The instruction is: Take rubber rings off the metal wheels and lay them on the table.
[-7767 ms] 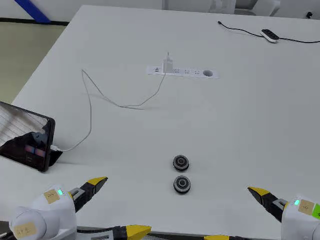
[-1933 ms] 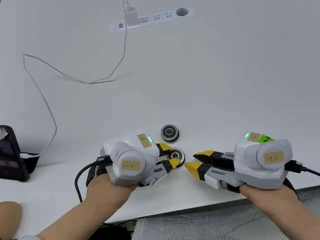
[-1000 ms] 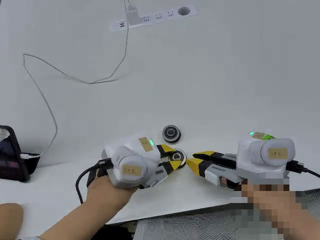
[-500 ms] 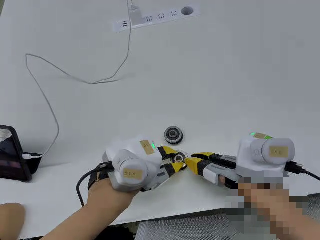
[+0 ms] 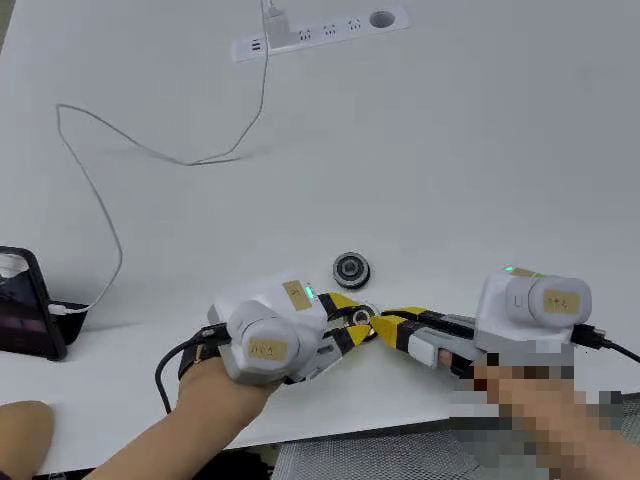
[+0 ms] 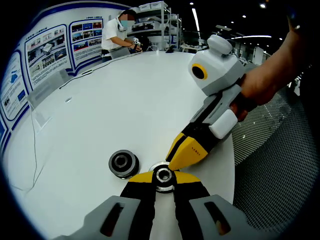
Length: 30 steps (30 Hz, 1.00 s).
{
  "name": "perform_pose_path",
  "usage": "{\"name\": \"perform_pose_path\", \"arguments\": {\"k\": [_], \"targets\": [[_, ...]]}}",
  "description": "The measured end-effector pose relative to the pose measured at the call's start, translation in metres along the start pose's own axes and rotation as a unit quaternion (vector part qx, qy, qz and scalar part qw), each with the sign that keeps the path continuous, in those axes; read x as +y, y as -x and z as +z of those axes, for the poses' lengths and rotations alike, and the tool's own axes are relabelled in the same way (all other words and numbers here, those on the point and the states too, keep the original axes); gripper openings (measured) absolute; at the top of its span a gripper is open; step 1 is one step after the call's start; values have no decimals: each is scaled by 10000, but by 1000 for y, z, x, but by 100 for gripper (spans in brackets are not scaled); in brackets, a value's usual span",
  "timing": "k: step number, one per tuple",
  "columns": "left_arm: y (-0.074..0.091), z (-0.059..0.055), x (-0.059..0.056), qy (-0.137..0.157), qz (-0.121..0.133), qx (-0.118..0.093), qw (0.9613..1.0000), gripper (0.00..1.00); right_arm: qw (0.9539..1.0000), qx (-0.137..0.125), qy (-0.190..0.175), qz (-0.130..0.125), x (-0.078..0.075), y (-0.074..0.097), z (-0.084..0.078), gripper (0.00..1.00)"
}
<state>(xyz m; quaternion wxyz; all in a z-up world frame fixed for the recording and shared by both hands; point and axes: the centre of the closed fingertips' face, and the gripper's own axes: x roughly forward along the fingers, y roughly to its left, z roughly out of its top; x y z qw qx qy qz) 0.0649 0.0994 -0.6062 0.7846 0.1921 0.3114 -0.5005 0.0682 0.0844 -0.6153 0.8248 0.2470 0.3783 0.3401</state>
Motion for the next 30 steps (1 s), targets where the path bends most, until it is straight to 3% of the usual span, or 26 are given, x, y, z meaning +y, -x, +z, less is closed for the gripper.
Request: {"name": "perform_pose_path", "arguments": {"k": [30], "targets": [[0,-1,1,96,7,-10,10000,13,9992,18,-360,197,2,2,-1,12]]}}
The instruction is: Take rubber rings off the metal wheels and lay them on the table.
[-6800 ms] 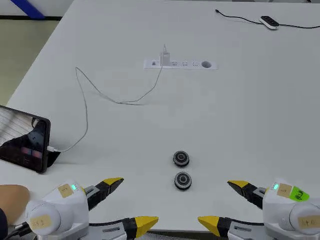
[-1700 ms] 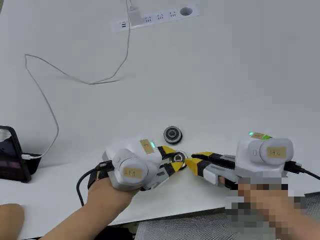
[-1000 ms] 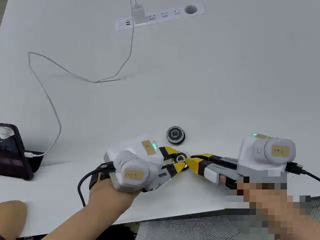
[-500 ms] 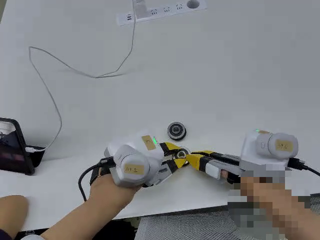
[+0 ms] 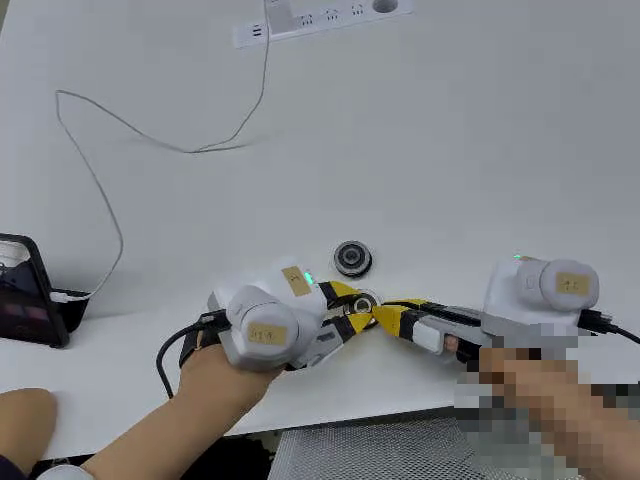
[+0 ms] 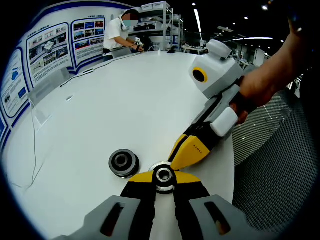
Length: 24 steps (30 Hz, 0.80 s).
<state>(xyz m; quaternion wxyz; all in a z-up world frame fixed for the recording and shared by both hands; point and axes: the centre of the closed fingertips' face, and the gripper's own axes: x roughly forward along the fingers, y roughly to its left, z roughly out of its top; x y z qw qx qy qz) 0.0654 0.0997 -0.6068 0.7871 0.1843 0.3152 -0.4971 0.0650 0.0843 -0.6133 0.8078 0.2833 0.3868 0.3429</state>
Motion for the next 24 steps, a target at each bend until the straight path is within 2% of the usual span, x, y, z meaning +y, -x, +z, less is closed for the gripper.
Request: {"name": "perform_pose_path", "arguments": {"k": [9,12,18,24], "targets": [[0,0,0,37,5,-20,10000,13,9999,-52,-127,3,-1,-1,0,13],[0,1,0,52,10,-28,10000,13,9992,-129,-370,97,1,-1,2,14],[0,1,-1,70,19,-36,10000,13,9978,-193,-619,154,0,0,1,15],[0,1,-1,65,10,-39,10000,13,9984,-140,-532,162,2,0,1,14]]}}
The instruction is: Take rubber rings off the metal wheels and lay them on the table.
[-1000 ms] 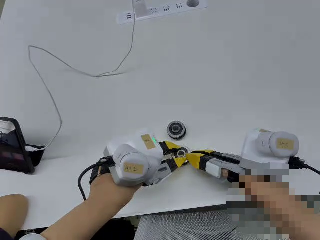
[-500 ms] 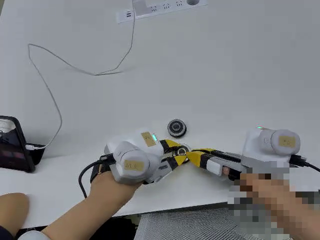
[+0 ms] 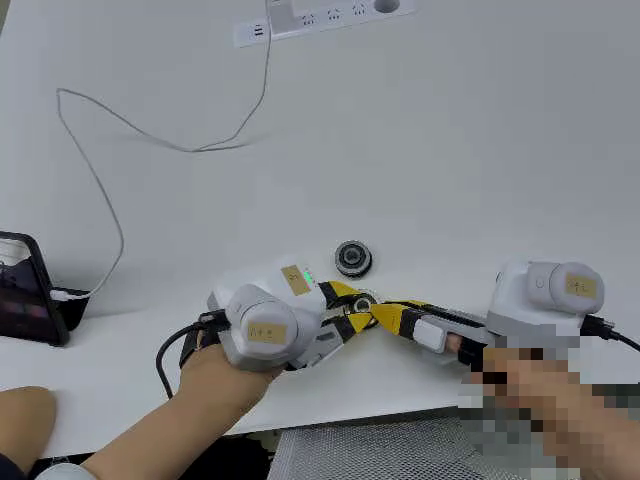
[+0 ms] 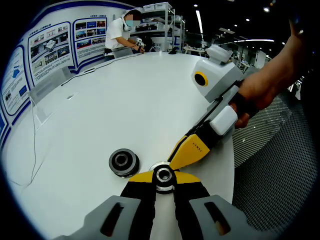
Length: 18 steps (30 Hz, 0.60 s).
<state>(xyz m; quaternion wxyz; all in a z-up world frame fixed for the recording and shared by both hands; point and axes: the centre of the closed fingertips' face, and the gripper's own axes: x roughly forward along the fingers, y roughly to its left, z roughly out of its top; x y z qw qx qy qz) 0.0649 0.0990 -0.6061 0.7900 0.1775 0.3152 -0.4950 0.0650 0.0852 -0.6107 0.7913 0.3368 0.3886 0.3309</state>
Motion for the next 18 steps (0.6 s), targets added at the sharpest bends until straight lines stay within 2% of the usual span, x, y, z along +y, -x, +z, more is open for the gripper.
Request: {"name": "perform_pose_path", "arguments": {"k": [7,12,13,14,18], "targets": [[0,0,0,6,5,2,10000,13,10000,32,47,-15,-1,-1,-1,14],[0,0,0,10,-5,-12,10000,13,10000,57,37,70,3,2,0,15],[0,0,0,6,-6,-11,10000,13,9998,195,-73,49,4,4,-6,14],[1,0,0,6,-6,-12,10000,13,9999,135,63,82,4,2,-4,14],[1,0,-1,11,-2,-17,10000,13,9999,113,94,55,3,1,-4,15]]}}
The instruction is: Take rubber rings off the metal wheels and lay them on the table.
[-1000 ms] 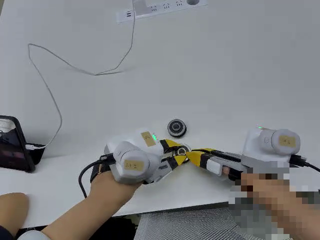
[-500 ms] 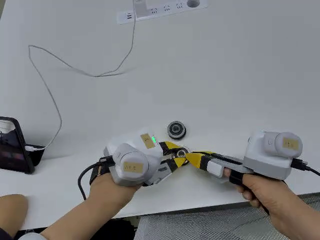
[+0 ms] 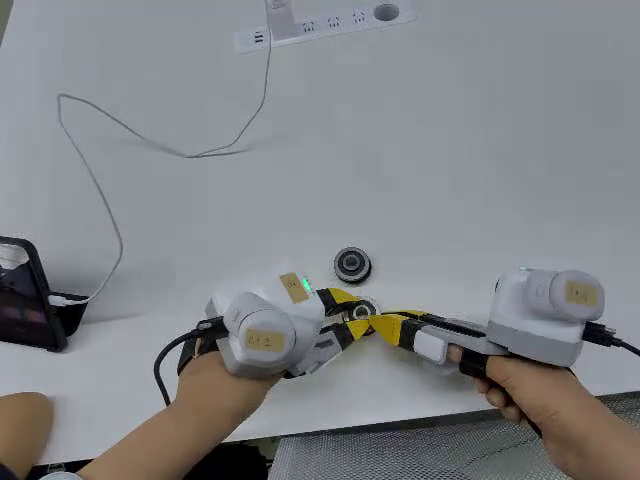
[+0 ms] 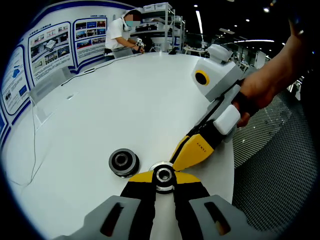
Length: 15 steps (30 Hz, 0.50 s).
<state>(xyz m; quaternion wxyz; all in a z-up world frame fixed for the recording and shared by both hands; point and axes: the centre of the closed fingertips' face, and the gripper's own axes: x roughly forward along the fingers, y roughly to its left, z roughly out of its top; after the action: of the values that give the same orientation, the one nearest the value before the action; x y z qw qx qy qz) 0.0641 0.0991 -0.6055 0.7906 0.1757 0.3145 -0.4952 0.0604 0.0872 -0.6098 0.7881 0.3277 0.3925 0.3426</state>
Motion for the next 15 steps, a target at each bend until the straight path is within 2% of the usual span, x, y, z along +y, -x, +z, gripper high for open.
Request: {"name": "perform_pose_path", "arguments": {"k": [7,15], "targets": [[0,-1,-1,11,7,-8,10000,13,10000,-59,33,-41,-2,-2,5,20],[0,-1,-1,26,23,-17,10000,13,10000,-72,-38,18,0,-4,5,21]]}}
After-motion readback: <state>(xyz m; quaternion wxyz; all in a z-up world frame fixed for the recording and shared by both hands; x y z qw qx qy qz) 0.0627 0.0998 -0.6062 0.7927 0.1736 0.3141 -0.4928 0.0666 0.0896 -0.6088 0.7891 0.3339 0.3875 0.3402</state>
